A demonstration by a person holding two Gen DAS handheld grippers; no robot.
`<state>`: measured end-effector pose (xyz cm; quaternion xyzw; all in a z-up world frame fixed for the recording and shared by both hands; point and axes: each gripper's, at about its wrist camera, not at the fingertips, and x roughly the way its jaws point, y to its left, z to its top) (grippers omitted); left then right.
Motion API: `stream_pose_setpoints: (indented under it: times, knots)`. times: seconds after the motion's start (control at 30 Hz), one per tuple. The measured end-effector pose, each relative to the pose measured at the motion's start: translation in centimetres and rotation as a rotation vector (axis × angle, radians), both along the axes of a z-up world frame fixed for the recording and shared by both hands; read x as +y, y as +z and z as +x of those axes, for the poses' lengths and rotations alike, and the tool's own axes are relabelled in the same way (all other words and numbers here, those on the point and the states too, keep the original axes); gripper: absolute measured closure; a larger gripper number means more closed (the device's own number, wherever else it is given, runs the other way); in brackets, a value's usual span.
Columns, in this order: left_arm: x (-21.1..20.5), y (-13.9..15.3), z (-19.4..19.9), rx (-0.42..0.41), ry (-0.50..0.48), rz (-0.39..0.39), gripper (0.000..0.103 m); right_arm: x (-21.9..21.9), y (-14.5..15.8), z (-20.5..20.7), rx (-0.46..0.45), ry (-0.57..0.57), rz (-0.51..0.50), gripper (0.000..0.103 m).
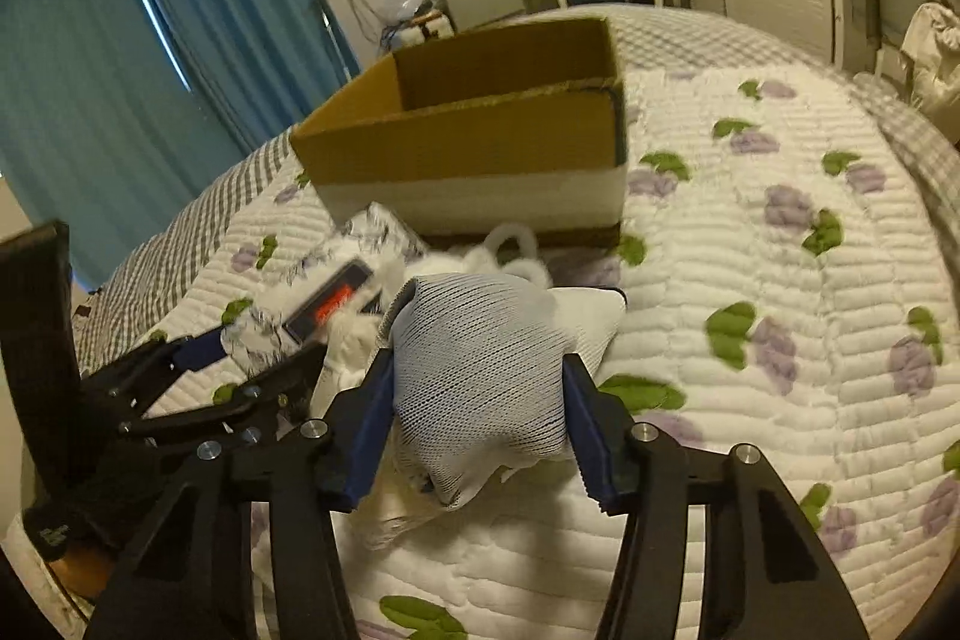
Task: Organize soft objects
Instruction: 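Grasp the printed tissue box with the left gripper while the right grasps the grey sock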
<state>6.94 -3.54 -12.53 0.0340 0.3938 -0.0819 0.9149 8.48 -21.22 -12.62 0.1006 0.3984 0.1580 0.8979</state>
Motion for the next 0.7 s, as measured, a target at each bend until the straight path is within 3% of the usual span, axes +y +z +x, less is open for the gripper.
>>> stream_pose_setpoints:
  times: [0.03,0.17,0.47,0.7]
  knots:
    - [-0.1,0.1,-0.1,-0.004,-0.007,-0.002,0.047,-0.3,0.4,0.0,-0.008,-0.012,-0.006,0.05]
    - [0.0,0.7,-0.3,-0.016,-0.011,0.005,0.055,-0.9,1.5,-0.2,-0.034,-0.033,-0.001,0.051]
    - [0.7,3.8,-2.3,-0.08,0.013,0.02,0.058,-0.4,4.6,-1.7,-0.087,-0.046,-0.009,0.051]
    - [0.9,8.8,-3.6,-0.17,0.004,0.038,0.058,0.2,9.3,-2.7,-0.162,-0.032,0.018,0.051]
